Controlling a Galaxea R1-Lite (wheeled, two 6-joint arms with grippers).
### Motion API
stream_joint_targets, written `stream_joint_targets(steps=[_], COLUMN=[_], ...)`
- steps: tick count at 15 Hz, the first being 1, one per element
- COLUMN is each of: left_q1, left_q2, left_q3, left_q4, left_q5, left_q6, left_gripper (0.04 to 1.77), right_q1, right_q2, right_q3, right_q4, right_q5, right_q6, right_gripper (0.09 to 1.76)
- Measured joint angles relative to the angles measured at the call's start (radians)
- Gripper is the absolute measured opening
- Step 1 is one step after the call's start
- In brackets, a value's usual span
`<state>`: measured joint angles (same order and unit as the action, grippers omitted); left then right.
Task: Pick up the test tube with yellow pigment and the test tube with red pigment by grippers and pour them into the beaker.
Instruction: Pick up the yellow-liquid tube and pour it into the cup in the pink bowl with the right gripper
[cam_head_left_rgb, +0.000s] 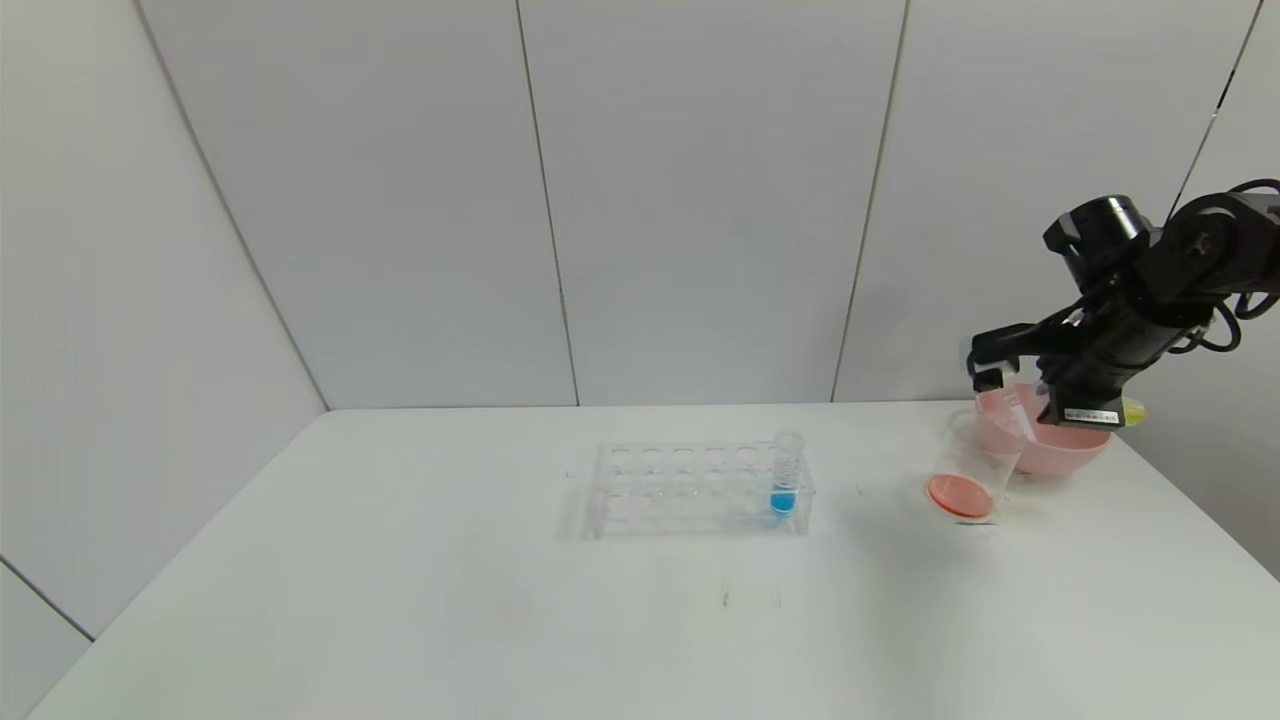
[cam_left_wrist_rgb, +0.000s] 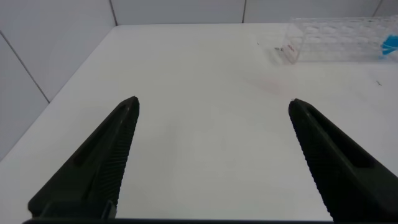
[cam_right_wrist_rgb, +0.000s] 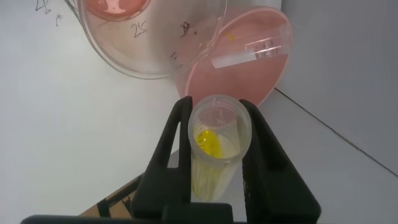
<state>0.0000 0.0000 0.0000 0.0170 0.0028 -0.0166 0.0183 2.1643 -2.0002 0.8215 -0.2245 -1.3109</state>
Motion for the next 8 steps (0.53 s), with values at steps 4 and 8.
stream_joint_targets(steps=[4, 8], left_q1=[0.000, 0.000], left_q2=[0.000, 0.000], left_q3=[0.000, 0.000], left_q4=[0.000, 0.000], left_q5=[0.000, 0.000], left_q6=[0.000, 0.000], left_gripper=[1.72, 1.72], right_q1=[0.015, 0.034], right_q2=[0.000, 0.015], right_q3=[0.000, 0.000], right_q4=[0.003, 0.002], right_q5=[-0.065, -0.108], right_q6=[-0.021, -0.033], right_gripper=[0.53, 0.53])
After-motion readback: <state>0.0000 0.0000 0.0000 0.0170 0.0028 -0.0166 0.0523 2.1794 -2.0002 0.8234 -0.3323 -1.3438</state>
